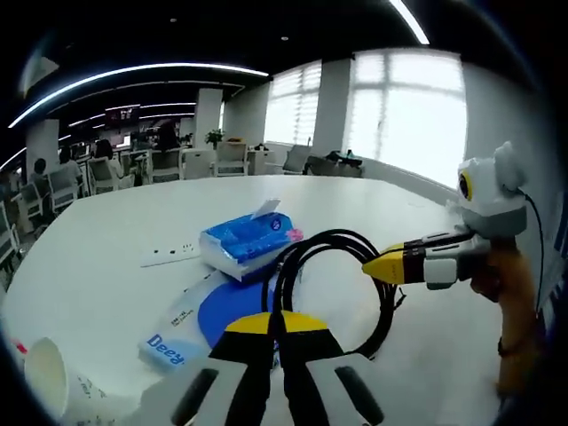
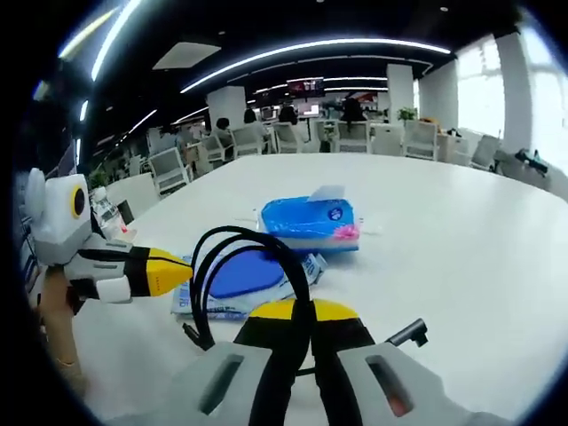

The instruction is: Arrange the tabletop items into an orderly group along one side of the table until the central work area is clear of visible clutter.

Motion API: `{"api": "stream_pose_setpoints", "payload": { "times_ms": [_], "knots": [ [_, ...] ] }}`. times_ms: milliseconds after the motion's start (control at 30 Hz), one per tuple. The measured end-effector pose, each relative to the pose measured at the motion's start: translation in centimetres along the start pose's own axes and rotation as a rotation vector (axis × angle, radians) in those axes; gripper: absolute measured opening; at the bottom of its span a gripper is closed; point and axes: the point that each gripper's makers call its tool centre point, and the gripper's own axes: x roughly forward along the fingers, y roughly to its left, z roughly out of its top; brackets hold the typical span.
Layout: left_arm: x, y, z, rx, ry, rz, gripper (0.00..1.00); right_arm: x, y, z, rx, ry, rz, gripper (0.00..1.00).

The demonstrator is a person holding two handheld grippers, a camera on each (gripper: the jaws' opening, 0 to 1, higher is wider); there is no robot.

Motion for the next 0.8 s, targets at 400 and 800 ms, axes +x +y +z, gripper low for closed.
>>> {"api": "stream_pose_setpoints", "payload": {
  "times_ms": [400, 800],
  "knots": [
    [-1.7, -2.1, -0.6, -0.012, 0.011, -0.077, 0.0, -2.1, 0.7, -0.7, -0.002, 0.019, -0.003, 0.02],
    [-5.3, -2.7, -0.7, -0.009, 0.023, -0.08, 0.0, -4.9, 3.4, -1.9, -0.019, 0.031, 0.023, 0.02]
  ]
}}
